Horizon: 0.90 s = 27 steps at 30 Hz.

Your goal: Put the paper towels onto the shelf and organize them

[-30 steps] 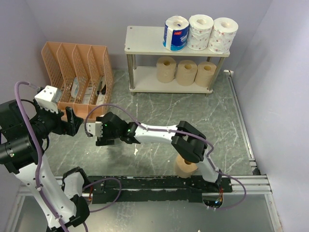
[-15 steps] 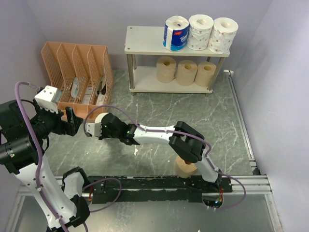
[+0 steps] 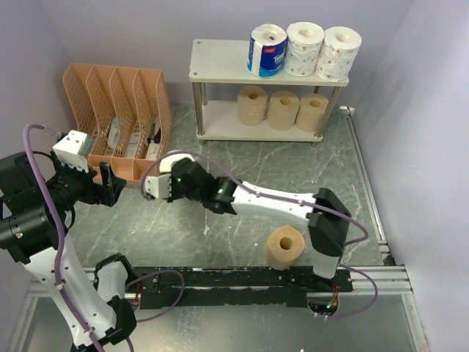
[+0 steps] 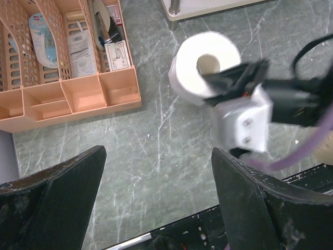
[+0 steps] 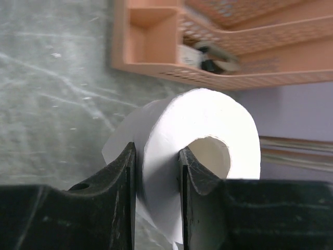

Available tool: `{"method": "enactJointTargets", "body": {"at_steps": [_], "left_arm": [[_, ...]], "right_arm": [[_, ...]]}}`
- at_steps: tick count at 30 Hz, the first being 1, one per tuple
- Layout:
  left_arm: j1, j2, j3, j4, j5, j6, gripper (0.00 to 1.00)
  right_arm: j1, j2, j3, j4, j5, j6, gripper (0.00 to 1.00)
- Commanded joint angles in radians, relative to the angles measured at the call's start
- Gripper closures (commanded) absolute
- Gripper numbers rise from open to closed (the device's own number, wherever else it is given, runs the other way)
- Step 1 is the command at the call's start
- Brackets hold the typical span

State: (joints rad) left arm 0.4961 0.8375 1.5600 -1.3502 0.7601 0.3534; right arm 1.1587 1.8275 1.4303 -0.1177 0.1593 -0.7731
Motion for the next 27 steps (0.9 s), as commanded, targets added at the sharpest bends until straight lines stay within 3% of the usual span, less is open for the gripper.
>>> {"method": "enactJointTargets", "body": {"at_steps": [1, 9, 17, 27], "left_arm": [[-0.004, -0.008, -0.003, 0.022, 0.002, -0.009, 0.05], [-0.001, -0.021, -0.012, 0.028, 0.014, -0.007, 0.05], [0.002, -0.014, -0.008, 0.019, 0.036, 0.005, 0.05], [0.002, -0.023, -0.009, 0.021, 0.032, 0.003, 0.05]], "right_arm": [[-0.053, -0.110, 0.117, -0.063, 0.067, -0.099, 1.00], [-0.185, -0.030, 0.491, -0.226, 0.118, -0.159, 1.00], [-0.287, 0.163, 0.931, -0.233, 0.122, -0.078, 1.00], [-0.426, 0.269, 1.014, -0.123, 0.108, 0.094, 1.00]]}}
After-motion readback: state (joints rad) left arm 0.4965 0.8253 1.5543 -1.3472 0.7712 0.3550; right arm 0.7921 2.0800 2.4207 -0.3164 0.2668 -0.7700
